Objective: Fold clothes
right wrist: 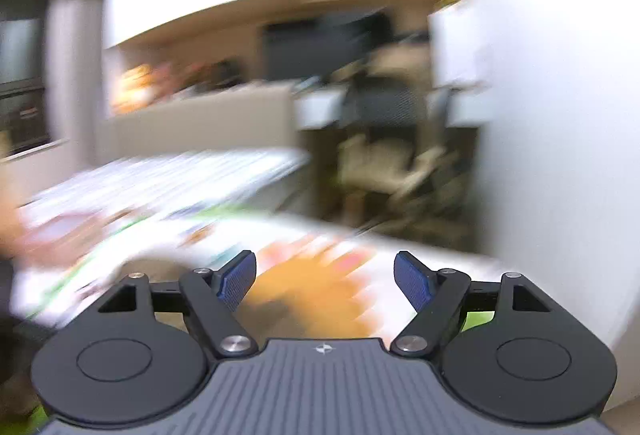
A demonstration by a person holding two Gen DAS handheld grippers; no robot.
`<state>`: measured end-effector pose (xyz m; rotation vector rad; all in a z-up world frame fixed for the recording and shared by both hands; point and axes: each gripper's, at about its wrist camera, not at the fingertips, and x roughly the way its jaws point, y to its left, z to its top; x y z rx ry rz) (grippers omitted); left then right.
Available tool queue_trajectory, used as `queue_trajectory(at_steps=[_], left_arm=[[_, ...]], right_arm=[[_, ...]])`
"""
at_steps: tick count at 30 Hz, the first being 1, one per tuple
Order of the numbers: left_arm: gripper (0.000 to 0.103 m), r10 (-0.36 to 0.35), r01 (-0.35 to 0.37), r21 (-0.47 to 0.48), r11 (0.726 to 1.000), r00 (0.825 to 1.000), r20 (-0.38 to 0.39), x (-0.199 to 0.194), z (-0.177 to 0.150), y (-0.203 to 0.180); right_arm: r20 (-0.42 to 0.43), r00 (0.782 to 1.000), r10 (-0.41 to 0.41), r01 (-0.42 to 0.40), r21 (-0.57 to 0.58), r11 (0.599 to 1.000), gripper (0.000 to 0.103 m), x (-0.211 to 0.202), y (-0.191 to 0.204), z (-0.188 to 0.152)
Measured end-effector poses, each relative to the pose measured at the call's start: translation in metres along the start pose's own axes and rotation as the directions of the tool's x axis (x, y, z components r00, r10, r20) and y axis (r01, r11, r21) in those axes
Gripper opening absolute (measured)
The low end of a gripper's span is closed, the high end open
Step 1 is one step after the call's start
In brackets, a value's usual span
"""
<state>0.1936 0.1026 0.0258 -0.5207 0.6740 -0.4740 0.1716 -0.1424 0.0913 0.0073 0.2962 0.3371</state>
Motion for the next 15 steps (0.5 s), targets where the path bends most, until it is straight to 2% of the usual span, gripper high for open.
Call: queue_trajectory(at_steps=[2, 6, 8, 11, 12, 14, 15], left_arm=[[0.057, -0.006, 0.006, -0.010, 1.000, 1.000, 0.000, 0.001, 0.002, 0.001], [0.064, 0.011, -0.008, -0.051, 0.999, 0.999, 0.048, -0.002, 0.012, 0.007], [0.064, 0.006, 0.000, -0.085, 0.996, 0.997, 0.078, -0.005, 0.022, 0.014], [0.066, 0.042, -0.030, -0.116, 0.993, 0.993, 0.107, -0.006, 0.032, 0.023], [0.067, 0.050, -0.037, -0.125, 0.992, 0.993, 0.110, -0.006, 0.034, 0.026], [0.069, 0.074, -0.060, -0.134, 0.989, 0.992, 0.106, -0.004, 0.036, 0.030], [0.070, 0.090, -0.076, -0.135, 0.988, 0.991, 0.100, -0.003, 0.036, 0.031]], right_arm=[[0.007, 1.000, -0.017, 0.017, 0.007, 1.000, 0.077, 0.007, -0.003, 0.001], [-0.011, 0.990, 0.138, -0.138, -0.017, 0.990, 0.079, 0.008, 0.004, -0.015], [-0.020, 0.965, 0.262, -0.263, -0.052, 0.963, 0.080, 0.002, 0.012, -0.024], [-0.094, 0.898, 0.431, -0.440, -0.133, 0.888, 0.080, -0.004, 0.029, -0.031], [-0.126, 0.875, 0.467, -0.483, -0.162, 0.861, 0.080, -0.002, 0.039, -0.032], [-0.174, 0.848, 0.501, -0.530, -0.220, 0.819, 0.080, -0.007, 0.050, -0.038], [-0.188, 0.851, 0.490, -0.524, -0.249, 0.814, 0.083, -0.010, 0.052, -0.039]])
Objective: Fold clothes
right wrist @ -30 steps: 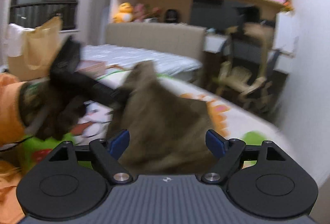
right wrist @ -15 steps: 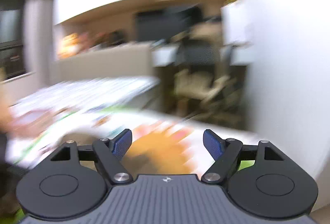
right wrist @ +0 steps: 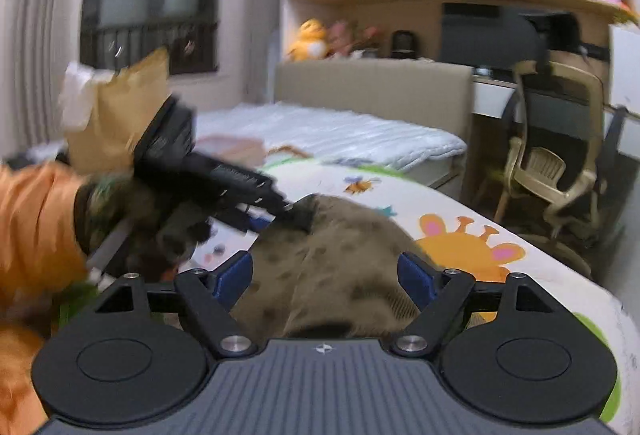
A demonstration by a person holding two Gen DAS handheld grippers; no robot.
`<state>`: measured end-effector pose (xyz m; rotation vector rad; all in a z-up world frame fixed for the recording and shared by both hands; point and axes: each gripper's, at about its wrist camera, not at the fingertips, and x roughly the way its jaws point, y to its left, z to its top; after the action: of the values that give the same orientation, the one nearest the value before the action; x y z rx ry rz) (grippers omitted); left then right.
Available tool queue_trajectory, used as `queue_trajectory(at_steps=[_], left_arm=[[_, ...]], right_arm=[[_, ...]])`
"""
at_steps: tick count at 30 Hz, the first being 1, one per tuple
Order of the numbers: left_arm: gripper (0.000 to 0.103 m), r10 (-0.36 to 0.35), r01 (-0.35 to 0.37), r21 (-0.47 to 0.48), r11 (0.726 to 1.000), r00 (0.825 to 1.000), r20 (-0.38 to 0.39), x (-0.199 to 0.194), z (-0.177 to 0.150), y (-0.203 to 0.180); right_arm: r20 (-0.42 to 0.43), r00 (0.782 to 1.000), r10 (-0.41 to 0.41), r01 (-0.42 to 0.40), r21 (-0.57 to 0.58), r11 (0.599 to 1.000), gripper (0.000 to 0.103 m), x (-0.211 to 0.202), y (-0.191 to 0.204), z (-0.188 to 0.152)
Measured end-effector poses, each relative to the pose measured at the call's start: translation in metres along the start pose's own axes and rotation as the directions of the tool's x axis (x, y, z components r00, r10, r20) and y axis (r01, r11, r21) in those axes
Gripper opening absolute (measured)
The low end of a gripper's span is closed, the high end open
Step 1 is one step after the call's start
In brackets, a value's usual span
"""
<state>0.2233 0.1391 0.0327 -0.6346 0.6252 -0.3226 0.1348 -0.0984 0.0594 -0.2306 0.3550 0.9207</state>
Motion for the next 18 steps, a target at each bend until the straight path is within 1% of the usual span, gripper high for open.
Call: queue_trajectory(at_steps=[2, 5, 8, 9, 10, 11, 12, 13, 14, 15, 17, 18], left_arm=[[0.071, 0.023, -0.023, -0.005, 1.000, 1.000, -0.005, 0.002, -0.002, 0.002], [0.076, 0.043, -0.043, -0.035, 0.998, 0.999, -0.001, 0.006, -0.003, 0.009], [0.078, 0.023, -0.022, -0.070, 0.997, 1.000, 0.007, 0.008, 0.001, 0.011], [0.079, 0.016, -0.016, -0.064, 0.998, 1.000, 0.008, 0.007, 0.002, 0.008], [0.080, 0.010, -0.009, -0.057, 0.998, 1.000, 0.010, 0.006, 0.004, 0.005], [0.082, 0.004, -0.003, -0.050, 0.999, 1.000, 0.012, 0.005, 0.005, 0.002], [0.083, 0.009, -0.008, -0.041, 0.999, 1.000, 0.023, 0.001, 0.006, -0.001], [0.084, 0.014, -0.013, -0.032, 0.999, 0.999, 0.034, -0.003, 0.008, -0.005], [0.086, 0.025, -0.024, -0.031, 0.999, 0.998, 0.050, -0.008, 0.010, -0.005], [0.088, 0.037, -0.035, -0.029, 0.999, 0.997, 0.066, -0.013, 0.013, -0.006], [0.093, 0.069, -0.067, -0.028, 0.997, 0.992, 0.102, -0.024, 0.019, -0.005], [0.093, 0.100, -0.097, -0.030, 0.995, 0.987, 0.122, -0.029, 0.021, -0.002]], right_arm=[[-0.019, 0.998, -0.063, 0.063, -0.021, 0.998, 0.086, -0.004, 0.003, -0.002], [-0.083, 0.990, -0.111, 0.114, 0.033, 0.993, 0.086, -0.006, -0.002, -0.007], [-0.130, 0.983, -0.132, 0.139, 0.049, 0.989, 0.086, 0.008, -0.002, -0.014], [-0.129, 0.976, -0.173, 0.179, 0.041, 0.983, 0.086, 0.014, -0.006, -0.011], [-0.115, 0.957, -0.265, 0.273, 0.063, 0.960, 0.086, 0.021, -0.017, -0.005], [-0.103, 0.929, -0.355, 0.364, 0.087, 0.928, 0.086, 0.028, -0.029, 0.001], [-0.093, 0.892, -0.442, 0.450, 0.111, 0.886, 0.086, 0.035, -0.041, 0.007], [-0.085, 0.847, -0.525, 0.532, 0.136, 0.836, 0.086, 0.042, -0.053, 0.013], [-0.096, 0.806, -0.584, 0.591, 0.194, 0.783, 0.086, 0.042, -0.072, 0.017], [-0.113, 0.771, -0.626, 0.633, 0.239, 0.736, 0.086, 0.041, -0.089, 0.019], [-0.136, 0.752, -0.645, 0.652, 0.299, 0.697, 0.086, 0.030, -0.110, 0.015], [-0.141, 0.767, -0.626, 0.633, 0.328, 0.701, 0.086, 0.023, -0.113, 0.009]])
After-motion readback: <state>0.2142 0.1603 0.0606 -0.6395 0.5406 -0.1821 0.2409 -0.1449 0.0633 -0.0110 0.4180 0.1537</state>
